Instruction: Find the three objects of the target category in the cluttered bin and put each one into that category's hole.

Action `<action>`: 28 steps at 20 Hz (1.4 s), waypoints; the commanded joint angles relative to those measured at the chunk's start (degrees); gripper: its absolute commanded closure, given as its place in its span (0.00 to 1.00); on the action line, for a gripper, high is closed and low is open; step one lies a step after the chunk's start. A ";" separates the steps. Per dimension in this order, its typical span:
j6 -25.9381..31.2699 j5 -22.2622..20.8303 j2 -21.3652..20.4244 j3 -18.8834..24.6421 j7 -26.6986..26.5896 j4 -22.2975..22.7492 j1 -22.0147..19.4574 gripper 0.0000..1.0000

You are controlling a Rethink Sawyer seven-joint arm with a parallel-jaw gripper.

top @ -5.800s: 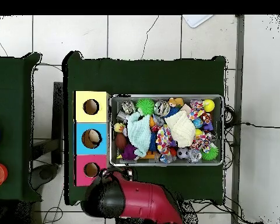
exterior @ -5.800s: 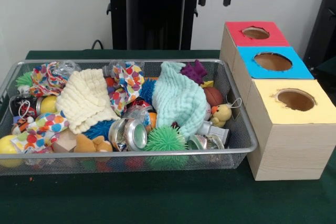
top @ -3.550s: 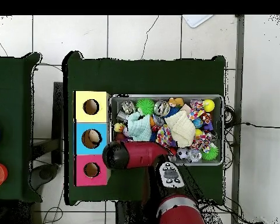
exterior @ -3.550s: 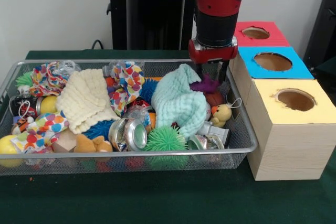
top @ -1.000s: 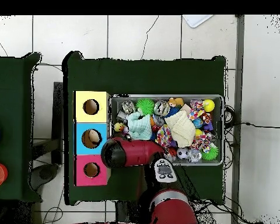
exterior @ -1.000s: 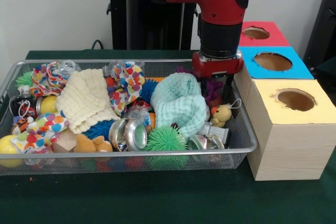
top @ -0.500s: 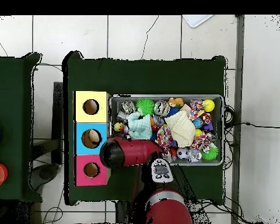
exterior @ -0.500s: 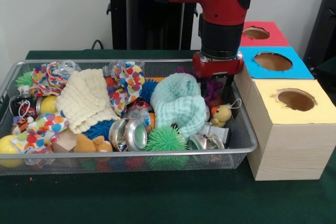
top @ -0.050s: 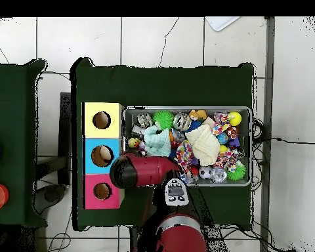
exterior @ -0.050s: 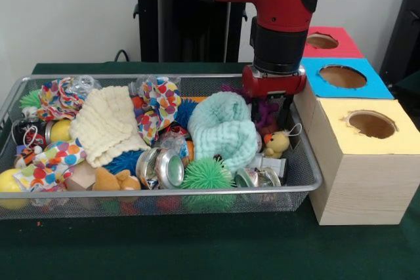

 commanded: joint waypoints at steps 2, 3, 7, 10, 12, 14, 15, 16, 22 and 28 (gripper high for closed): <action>-0.76 5.75 9.51 3.15 10.69 -13.06 2.36 0.00; -0.55 6.15 9.67 3.01 10.72 -13.61 2.59 0.00; 0.34 7.27 9.95 2.37 10.70 -15.09 3.42 0.00; 0.65 7.58 10.18 2.19 10.51 -15.89 3.66 0.00; -0.08 7.34 10.20 1.99 10.41 -15.39 3.75 0.00; -0.17 7.21 10.01 1.99 10.18 -15.06 3.65 0.00; 0.04 7.13 9.95 1.92 10.00 -15.14 3.66 0.00; 0.00 6.91 9.94 1.87 9.79 -14.98 3.58 0.00; 0.37 5.46 9.63 3.90 7.88 -14.35 1.65 1.00; 0.00 4.57 9.44 4.57 7.24 -13.57 0.87 1.00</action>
